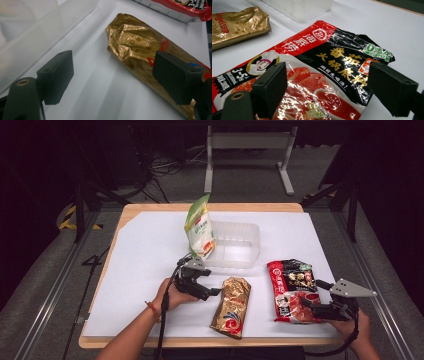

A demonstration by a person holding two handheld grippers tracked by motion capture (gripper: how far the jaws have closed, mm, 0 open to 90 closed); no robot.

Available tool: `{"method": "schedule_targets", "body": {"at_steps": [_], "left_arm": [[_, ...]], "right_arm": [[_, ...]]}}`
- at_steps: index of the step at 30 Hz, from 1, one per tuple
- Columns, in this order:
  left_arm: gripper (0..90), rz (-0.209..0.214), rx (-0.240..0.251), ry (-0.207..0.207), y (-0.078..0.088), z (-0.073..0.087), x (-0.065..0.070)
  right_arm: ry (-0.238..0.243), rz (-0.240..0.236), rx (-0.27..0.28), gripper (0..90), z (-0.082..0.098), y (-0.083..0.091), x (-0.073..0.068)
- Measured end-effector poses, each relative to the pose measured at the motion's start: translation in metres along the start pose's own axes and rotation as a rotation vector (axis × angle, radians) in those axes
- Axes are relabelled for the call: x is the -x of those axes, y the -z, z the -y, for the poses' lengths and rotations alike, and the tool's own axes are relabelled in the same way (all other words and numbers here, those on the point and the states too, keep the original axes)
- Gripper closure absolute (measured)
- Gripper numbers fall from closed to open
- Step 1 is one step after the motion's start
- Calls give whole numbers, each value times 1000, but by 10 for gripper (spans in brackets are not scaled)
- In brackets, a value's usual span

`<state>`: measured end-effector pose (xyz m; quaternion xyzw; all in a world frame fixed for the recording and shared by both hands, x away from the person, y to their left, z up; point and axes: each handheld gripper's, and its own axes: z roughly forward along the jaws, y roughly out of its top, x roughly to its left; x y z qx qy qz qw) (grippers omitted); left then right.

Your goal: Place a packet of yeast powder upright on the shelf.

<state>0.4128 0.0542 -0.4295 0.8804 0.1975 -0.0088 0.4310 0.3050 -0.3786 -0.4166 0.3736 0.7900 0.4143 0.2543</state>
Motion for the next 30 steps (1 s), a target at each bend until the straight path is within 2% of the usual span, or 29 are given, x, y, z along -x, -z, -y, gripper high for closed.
{"method": "schedule_targets", "body": {"at_steps": [4, 6, 9, 13, 14, 18, 19, 20, 21, 24, 25, 27, 30], "left_arm": [[167, 32, -31, -14, -17, -9, 1], [156, 63, -47, 5, -26, -12, 0], [147, 68, -78, -2, -40, -17, 0], [135, 120, -80, 42, -49, -22, -4], [130, 162, -95, 64, -53, -23, -5], [106, 175, -111, 30, -61, -29, 1], [109, 168, -111, 20, -63, -29, 2], [122, 167, -110, 15, -63, -30, 4], [179, 195, -107, 26, -63, -29, 6], [254, 179, -96, 25, -64, -29, 8], [254, 173, -87, 27, -63, -28, 9], [364, 136, -52, 21, -60, -27, 11], [421, 116, -40, 21, -58, -25, 13]], "right_arm": [[2, 0, -5, 166, 1, 0, -1], [1, -2, -6, 166, 1, 0, 0], [1, -6, -11, 166, 1, 0, -1], [0, -10, -12, 166, 2, -1, 0], [-2, -11, -14, 166, 2, -1, 0], [-7, -14, -20, 165, 3, -1, 0], [-8, -14, -20, 165, 3, 0, 0], [-9, -14, -19, 165, 3, 0, 0], [-10, -13, -20, 165, 3, 0, -1], [-10, -14, -19, 165, 4, 1, 0], [-11, -14, -19, 165, 4, 1, 0], [-12, -18, -22, 165, 4, 1, 0], [-10, -23, -22, 165, 4, 1, -1]]}}
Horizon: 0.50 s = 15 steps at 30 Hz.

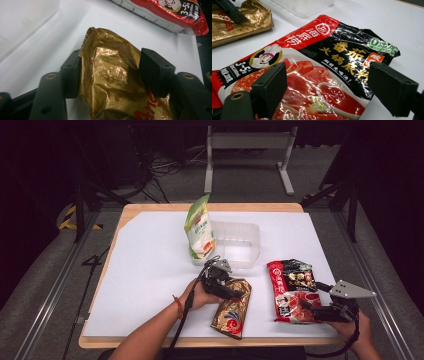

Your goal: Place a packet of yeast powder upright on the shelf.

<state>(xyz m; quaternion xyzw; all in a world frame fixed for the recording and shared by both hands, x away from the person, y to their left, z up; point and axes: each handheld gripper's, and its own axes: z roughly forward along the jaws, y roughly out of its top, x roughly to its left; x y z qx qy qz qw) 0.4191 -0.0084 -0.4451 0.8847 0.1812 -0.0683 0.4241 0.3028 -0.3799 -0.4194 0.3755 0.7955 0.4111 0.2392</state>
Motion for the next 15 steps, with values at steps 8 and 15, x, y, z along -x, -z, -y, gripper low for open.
{"method": "schedule_targets", "body": {"at_steps": [8, 15], "left_arm": [[711, -42, 56, -4, 15, 5, 0], [855, -63, 148, 1, 39, 5, 4]], "right_arm": [[10, -7, 3, 165, -1, 0, 0], [6, -3, 4, 165, -1, 1, 2]]}}
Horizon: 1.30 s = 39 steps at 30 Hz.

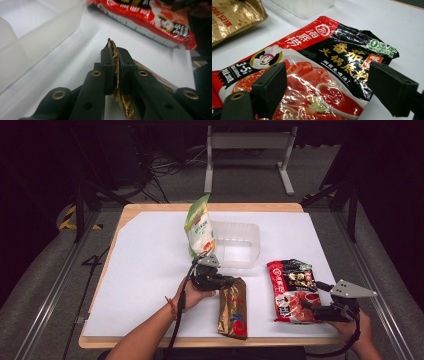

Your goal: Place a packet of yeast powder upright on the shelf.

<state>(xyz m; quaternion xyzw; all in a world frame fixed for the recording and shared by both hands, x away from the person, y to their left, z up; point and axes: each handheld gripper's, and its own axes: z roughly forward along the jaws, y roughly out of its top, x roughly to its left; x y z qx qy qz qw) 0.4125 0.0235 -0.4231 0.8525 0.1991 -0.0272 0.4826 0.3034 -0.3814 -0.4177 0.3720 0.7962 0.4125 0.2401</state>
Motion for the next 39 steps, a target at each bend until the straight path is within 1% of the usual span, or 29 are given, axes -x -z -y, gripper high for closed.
{"method": "schedule_targets", "body": {"at_steps": [1, 3, 4, 5, 9, 10, 11, 15, 16, 17, 18, 19, 21, 22, 23, 24, 27, 28, 29, 31, 32, 34, 35, 38, 39], "left_arm": [[857, 0, 0, 0, 0, 0, 0], [860, -6, 44, -10, 11, -3, 4], [861, -12, 56, -13, 14, -5, 6], [861, -21, 77, -23, 21, -7, 8], [865, -62, 168, -28, 46, -13, 14], [866, -62, 168, -28, 46, -13, 14], [867, -88, 218, -38, 59, -15, 17], [870, -117, 294, -40, 80, -19, 22], [871, -117, 294, -40, 80, -19, 22], [871, -119, 313, -40, 85, -19, 23], [871, -127, 318, -49, 89, -20, 24], [871, -129, 332, -39, 92, -20, 25], [872, -145, 349, -41, 96, -21, 24], [872, -145, 356, -37, 98, -21, 24], [872, -156, 367, -26, 100, -21, 24], [872, -164, 376, -28, 101, -22, 23], [871, -180, 393, -18, 104, -23, 22], [871, -180, 393, -18, 104, -23, 22], [871, -180, 407, -12, 105, -25, 22], [871, -185, 413, -13, 106, -26, 23], [871, -195, 424, -14, 107, -28, 23], [871, -199, 444, -11, 111, -31, 24], [871, -205, 450, -8, 112, -32, 24], [872, -248, 499, 1, 120, -40, 24], [872, -255, 509, 6, 121, -41, 23]], "right_arm": [[0, 0, 0, 165, 0, 0, 0], [-1, 1, 0, 165, 0, 0, 0], [-2, 1, 0, 165, 0, 0, 0], [-3, 1, 0, 165, 0, 0, 0], [-3, 5, 1, 165, 0, 1, 1], [-4, 5, 1, 165, 0, 1, 1], [-4, 6, 2, 164, 0, 1, 1], [-3, 9, 9, 164, -1, 2, 1], [-3, 9, 9, 164, -1, 2, 1], [-3, 9, 9, 164, -1, 3, 1], [-2, 10, 9, 164, -1, 3, 1], [0, 12, 8, 165, -1, 3, 1], [-1, 11, 9, 165, -1, 3, 1], [-5, 11, 8, 165, -1, 3, 2], [-6, 13, 7, 165, -1, 3, 2], [-8, 13, 9, 165, -1, 3, 3], [-9, 13, 13, 165, -1, 4, 3], [-9, 13, 13, 165, -1, 4, 3], [-8, 16, 15, 164, -1, 4, 4], [-8, 16, 15, 164, -1, 4, 4], [-10, 17, 14, 164, -1, 4, 4], [-10, 18, 14, 164, -1, 4, 4], [-11, 19, 13, 164, -1, 4, 4], [-13, 21, 13, 164, 0, 4, 4], [-16, 22, 12, 165, 0, 4, 4]]}}
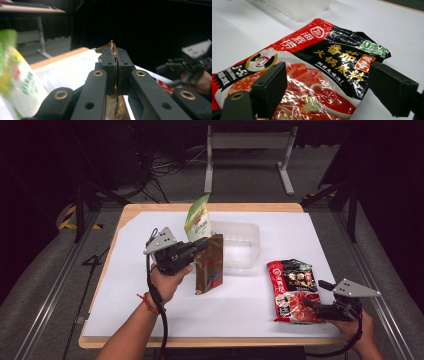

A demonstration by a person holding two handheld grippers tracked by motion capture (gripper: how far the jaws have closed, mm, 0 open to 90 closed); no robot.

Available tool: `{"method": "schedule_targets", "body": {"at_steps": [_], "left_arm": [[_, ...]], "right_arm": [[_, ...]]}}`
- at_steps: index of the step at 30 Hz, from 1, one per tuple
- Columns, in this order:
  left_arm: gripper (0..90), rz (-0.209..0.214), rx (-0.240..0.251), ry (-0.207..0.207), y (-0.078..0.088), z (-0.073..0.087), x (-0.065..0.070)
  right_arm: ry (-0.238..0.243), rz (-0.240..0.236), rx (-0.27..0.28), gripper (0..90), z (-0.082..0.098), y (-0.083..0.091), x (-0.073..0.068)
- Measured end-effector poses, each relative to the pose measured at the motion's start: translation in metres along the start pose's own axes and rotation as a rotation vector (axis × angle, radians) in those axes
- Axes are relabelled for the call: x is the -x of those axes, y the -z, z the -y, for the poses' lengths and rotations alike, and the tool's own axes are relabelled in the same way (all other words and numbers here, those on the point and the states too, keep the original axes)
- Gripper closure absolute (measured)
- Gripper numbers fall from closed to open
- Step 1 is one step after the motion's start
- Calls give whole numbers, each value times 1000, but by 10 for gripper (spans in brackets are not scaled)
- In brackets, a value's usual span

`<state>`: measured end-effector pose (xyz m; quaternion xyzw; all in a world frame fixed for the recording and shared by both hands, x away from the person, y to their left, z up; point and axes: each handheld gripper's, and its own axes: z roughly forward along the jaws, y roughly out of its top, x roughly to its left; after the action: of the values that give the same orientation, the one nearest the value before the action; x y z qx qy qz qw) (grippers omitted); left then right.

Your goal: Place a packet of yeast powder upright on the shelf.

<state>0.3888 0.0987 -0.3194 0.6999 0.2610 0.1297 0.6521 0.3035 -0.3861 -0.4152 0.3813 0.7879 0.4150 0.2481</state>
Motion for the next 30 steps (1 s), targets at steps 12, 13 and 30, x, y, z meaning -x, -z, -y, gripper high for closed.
{"method": "schedule_targets", "body": {"at_steps": [12, 13, 30], "left_arm": [[872, -130, 34, 4, -30, -25, -14], [872, -145, 22, -8, -33, -28, -15], [871, -373, -64, -55, -96, -40, -35]], "right_arm": [[-2, 7, -7, 165, 1, -1, 1], [-2, 7, -6, 165, 1, 0, 1], [2, 2, -6, 168, 1, 0, 1]]}}
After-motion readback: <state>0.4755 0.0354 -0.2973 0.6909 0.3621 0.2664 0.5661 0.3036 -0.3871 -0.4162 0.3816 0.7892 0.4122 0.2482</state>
